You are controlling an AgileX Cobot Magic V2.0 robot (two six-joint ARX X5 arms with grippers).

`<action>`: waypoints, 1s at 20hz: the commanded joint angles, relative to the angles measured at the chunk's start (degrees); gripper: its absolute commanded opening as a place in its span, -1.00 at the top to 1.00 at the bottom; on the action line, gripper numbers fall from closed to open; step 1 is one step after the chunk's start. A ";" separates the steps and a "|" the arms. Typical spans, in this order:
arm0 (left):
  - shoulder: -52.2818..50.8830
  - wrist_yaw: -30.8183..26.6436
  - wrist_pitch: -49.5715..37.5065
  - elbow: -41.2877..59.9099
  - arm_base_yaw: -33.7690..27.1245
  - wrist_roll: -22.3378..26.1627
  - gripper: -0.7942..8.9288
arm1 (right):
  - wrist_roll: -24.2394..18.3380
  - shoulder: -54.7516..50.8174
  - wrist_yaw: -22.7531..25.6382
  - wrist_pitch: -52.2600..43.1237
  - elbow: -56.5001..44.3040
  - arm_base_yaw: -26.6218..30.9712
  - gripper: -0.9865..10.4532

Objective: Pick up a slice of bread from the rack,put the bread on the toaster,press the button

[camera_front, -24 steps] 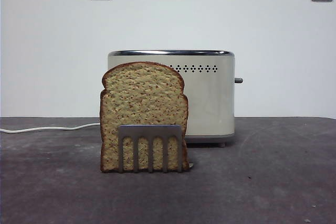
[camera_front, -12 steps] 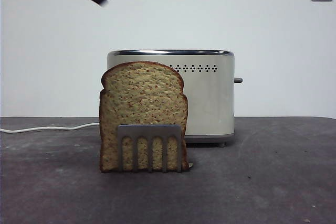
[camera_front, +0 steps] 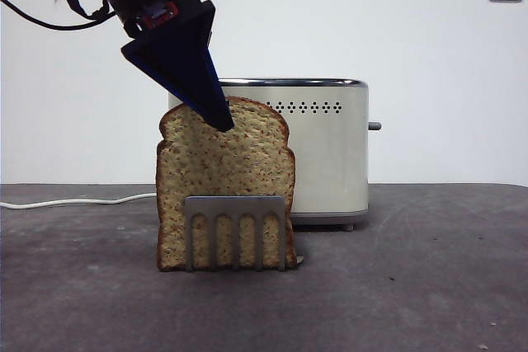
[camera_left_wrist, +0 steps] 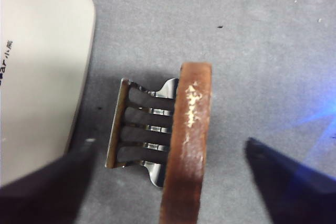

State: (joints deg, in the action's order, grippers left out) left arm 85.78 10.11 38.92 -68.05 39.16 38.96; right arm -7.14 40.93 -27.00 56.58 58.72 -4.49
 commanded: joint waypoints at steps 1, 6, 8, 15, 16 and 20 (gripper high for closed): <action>0.31 0.17 0.11 0.09 0.26 0.55 0.66 | -0.48 -0.04 -0.07 -0.35 0.00 -0.11 0.85; 0.31 0.48 0.68 0.09 0.28 0.55 0.74 | -0.48 -0.04 -0.07 -0.35 0.00 -0.11 0.85; 0.31 0.48 0.98 0.09 0.28 0.57 0.85 | -0.48 -0.04 -0.07 -0.35 0.00 -0.11 0.85; -0.13 0.48 1.81 -1.90 0.35 0.55 0.85 | -0.48 -0.04 -0.07 -0.35 0.00 -0.11 0.85; -0.39 0.50 2.38 -3.34 0.37 0.55 0.85 | -0.48 -0.04 -0.07 -0.33 0.00 -0.11 0.85; -0.48 0.48 10.12 -14.08 0.37 0.55 0.85 | -0.48 -0.04 -0.07 -0.35 0.00 -0.11 0.85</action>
State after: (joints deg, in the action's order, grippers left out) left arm 85.71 10.39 49.04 -81.49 39.35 39.00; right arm -7.14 40.93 -27.00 56.55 58.72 -4.49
